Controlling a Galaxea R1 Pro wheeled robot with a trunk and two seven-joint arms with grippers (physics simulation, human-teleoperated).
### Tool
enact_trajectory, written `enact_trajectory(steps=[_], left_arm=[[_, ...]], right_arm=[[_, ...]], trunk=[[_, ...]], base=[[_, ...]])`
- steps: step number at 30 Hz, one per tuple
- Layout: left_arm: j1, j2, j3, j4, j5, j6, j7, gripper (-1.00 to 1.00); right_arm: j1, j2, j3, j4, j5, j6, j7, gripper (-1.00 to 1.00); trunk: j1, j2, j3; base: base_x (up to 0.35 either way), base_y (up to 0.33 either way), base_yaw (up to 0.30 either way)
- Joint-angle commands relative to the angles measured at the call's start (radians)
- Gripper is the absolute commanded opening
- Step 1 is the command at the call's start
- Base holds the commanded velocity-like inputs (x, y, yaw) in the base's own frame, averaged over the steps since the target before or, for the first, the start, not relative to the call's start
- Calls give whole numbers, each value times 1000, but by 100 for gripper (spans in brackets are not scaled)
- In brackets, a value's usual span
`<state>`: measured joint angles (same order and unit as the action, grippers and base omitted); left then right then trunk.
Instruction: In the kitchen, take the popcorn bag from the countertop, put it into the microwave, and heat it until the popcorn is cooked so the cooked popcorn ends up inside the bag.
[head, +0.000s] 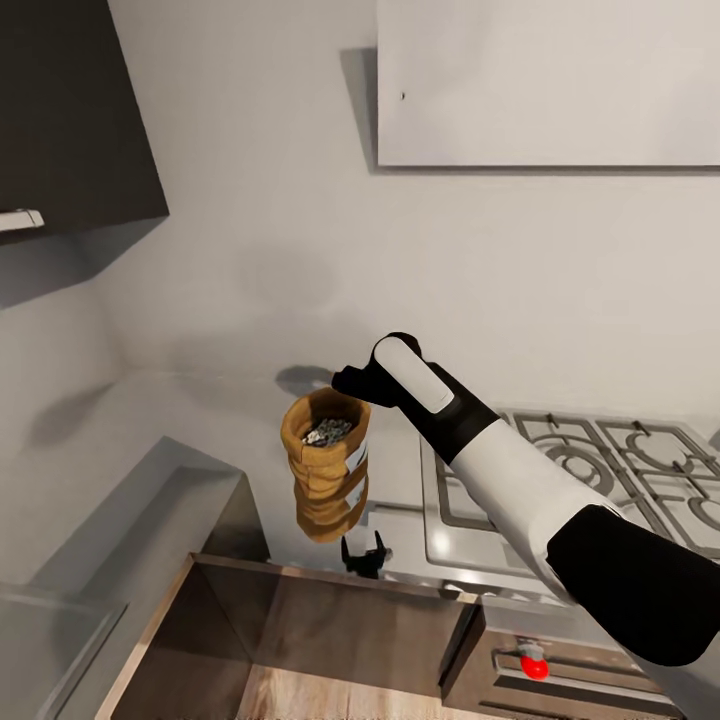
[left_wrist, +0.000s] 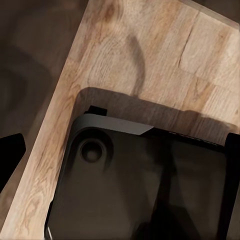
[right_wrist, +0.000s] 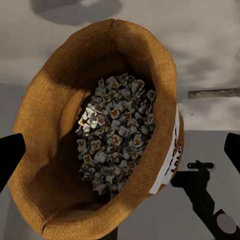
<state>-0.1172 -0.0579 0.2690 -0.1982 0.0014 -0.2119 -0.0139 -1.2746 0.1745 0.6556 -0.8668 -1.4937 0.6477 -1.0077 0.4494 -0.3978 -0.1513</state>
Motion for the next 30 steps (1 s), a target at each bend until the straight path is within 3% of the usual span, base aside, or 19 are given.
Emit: enact_trajectory(steps=[1, 3, 6, 30], left_arm=[[-1, 0, 4, 0, 0, -3, -1, 100], [0, 0, 4, 0, 0, -3, -1, 100], [-1, 0, 4, 0, 0, -3, -1, 100], [-1, -2, 3, 0, 0, -3, -1, 100]], right_arm=[[0, 0, -3, 0, -5, 2, -11, 100], [18, 0, -55, 58, -5, 0, -39, 100], [20, 0, -74, 94, -5, 0, -42, 100], [23, 0, -78, 110, -2, 7, -38, 100]], trunk=[[1, -2, -3], [1, -2, -3], [1, -2, -3], [1, -2, -3]], base=[[0, 0, 0], [0, 0, 0], [0, 0, 0], [0, 0, 0]])
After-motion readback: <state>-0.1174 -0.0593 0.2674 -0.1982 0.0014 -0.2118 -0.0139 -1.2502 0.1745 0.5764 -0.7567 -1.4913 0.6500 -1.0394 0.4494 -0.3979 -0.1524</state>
